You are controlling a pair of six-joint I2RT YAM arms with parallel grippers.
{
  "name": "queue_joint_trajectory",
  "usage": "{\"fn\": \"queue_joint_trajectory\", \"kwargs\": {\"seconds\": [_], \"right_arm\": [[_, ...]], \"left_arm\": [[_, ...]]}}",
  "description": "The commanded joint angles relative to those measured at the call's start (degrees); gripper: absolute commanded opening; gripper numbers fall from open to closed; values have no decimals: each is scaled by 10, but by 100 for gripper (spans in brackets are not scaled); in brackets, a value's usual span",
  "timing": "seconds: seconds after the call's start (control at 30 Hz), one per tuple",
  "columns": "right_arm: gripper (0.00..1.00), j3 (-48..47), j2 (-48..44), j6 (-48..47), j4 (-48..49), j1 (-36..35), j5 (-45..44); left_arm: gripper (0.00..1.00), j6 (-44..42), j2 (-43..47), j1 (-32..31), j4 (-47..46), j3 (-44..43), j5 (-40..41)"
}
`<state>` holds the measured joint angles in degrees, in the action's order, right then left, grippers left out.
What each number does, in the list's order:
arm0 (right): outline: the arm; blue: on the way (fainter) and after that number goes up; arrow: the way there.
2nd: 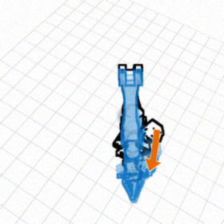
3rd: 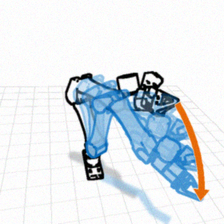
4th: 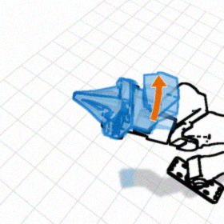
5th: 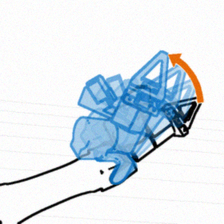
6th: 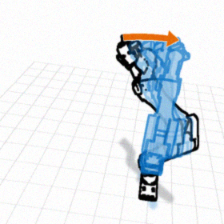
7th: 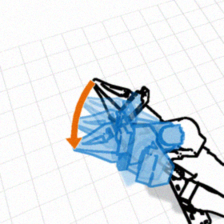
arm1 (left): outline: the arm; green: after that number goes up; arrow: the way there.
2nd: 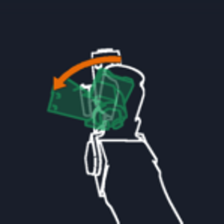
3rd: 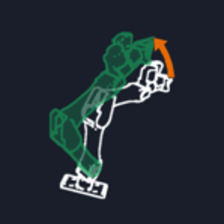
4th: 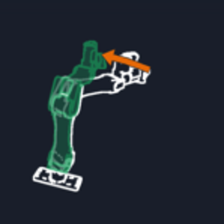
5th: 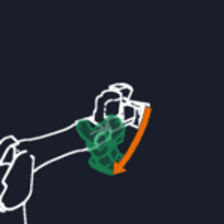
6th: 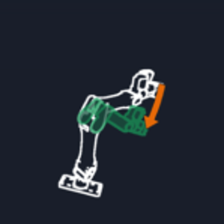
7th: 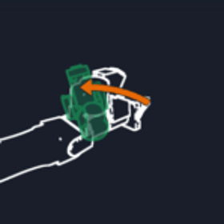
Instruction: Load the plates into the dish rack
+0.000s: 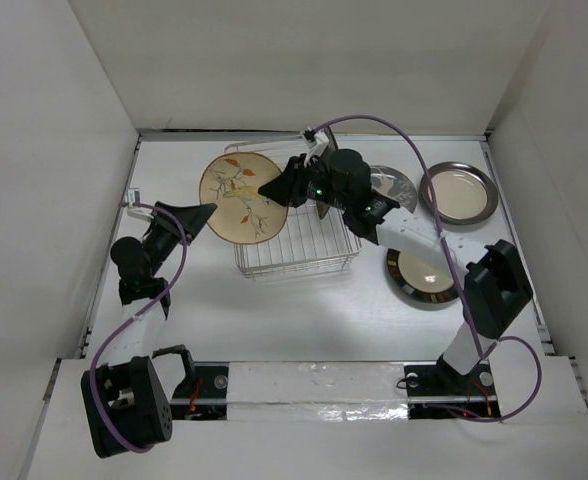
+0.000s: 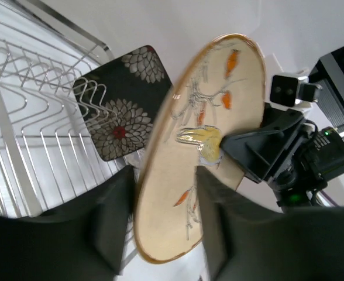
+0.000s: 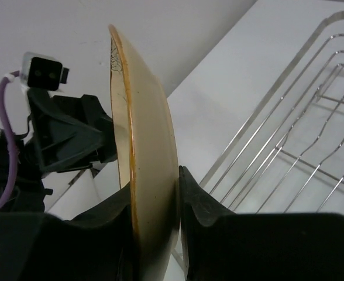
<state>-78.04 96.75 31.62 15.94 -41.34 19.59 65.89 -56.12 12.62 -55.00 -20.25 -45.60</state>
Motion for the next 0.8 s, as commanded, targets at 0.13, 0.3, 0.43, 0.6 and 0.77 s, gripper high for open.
{"fn": "queue_joint_trajectory", "kwargs": {"seconds": [0.13,0.3,0.43,0.6,0.77], "right_arm": [[0,6,-76,-45,10,-12,-130],[0,-35,-100,-115,-51,-7,-281],[0,-88,-88,-173,-117,-7,-385],[0,-151,-40,-261,-158,-14,-524],[0,-238,18,-328,-198,-14,-611]], "left_arm": [[68,25,30,-4,-50,-24,-6],[76,50,29,1,-63,-21,-5],[77,72,16,1,-92,-12,-16],[77,108,6,1,-160,6,-30],[76,143,-9,1,-223,17,-43]]}}
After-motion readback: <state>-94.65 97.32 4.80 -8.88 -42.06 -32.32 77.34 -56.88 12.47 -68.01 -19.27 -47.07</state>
